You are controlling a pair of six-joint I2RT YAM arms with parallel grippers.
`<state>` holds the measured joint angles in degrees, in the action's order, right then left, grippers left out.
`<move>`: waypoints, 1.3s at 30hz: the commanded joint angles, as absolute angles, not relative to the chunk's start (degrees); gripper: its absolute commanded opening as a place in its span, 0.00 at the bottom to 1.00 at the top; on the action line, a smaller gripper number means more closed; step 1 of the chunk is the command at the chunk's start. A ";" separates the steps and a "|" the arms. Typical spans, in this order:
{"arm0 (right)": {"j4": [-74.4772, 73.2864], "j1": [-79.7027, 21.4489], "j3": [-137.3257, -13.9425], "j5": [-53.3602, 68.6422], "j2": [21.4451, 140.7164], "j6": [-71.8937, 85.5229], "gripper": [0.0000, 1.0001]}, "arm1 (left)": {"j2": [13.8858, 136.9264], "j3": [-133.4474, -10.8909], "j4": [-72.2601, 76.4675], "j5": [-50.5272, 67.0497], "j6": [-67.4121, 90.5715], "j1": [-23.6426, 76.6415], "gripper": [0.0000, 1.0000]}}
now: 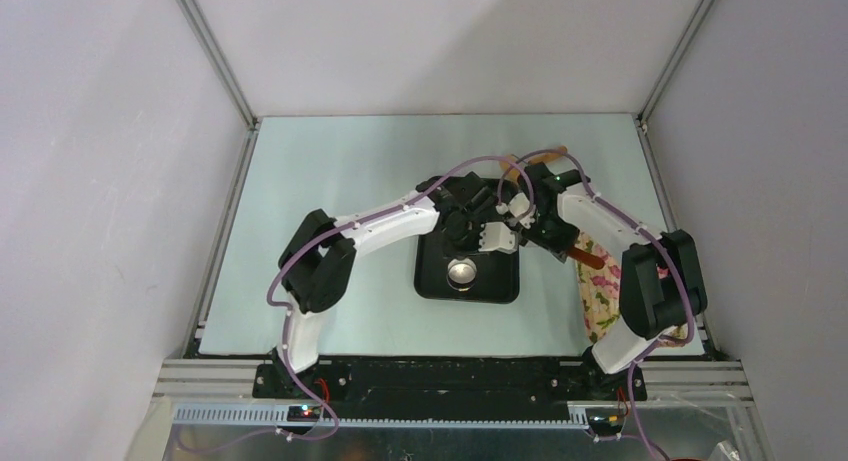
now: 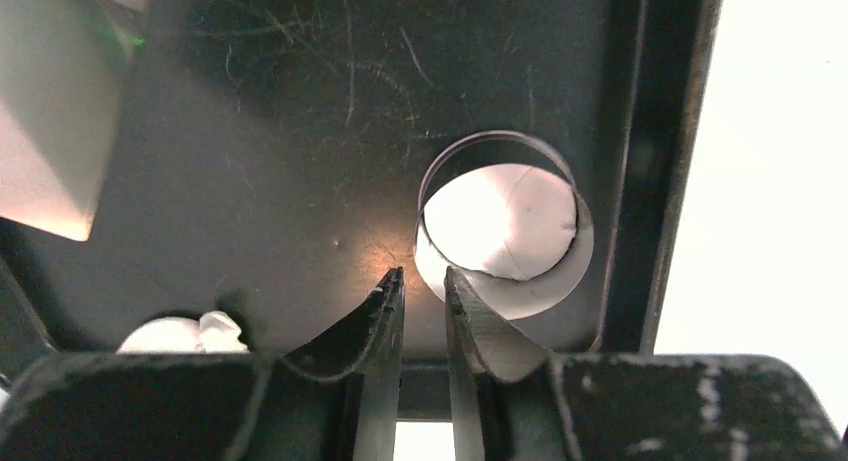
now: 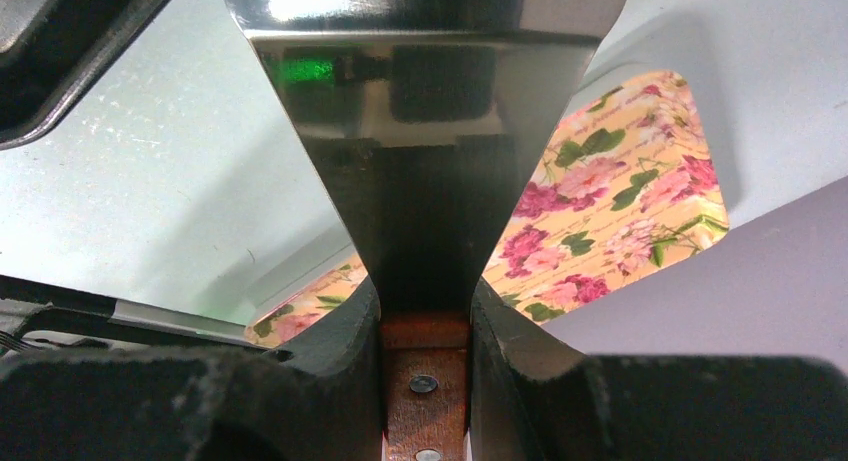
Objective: Roll out the dumpling wrappers from the dough
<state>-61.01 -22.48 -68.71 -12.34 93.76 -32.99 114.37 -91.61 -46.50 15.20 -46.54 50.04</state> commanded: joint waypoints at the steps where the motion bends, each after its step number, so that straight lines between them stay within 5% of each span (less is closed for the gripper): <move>1: -61.55 -21.58 -70.62 -11.05 89.59 -32.52 0.00 | 115.96 -92.76 -46.22 15.65 -42.83 48.04 0.27; 30: -61.59 -15.26 -69.11 -9.87 85.82 -33.62 0.00 | 118.56 -91.76 -46.71 18.18 -40.46 47.34 0.27; 34: -61.61 -14.67 -68.83 -9.61 85.33 -33.85 0.00 | 119.85 -92.00 -46.99 17.21 -40.30 47.32 0.24; 39: -61.44 -14.04 -68.34 -9.57 84.87 -33.90 0.00 | 120.40 -92.26 -47.25 17.25 -39.93 47.30 0.03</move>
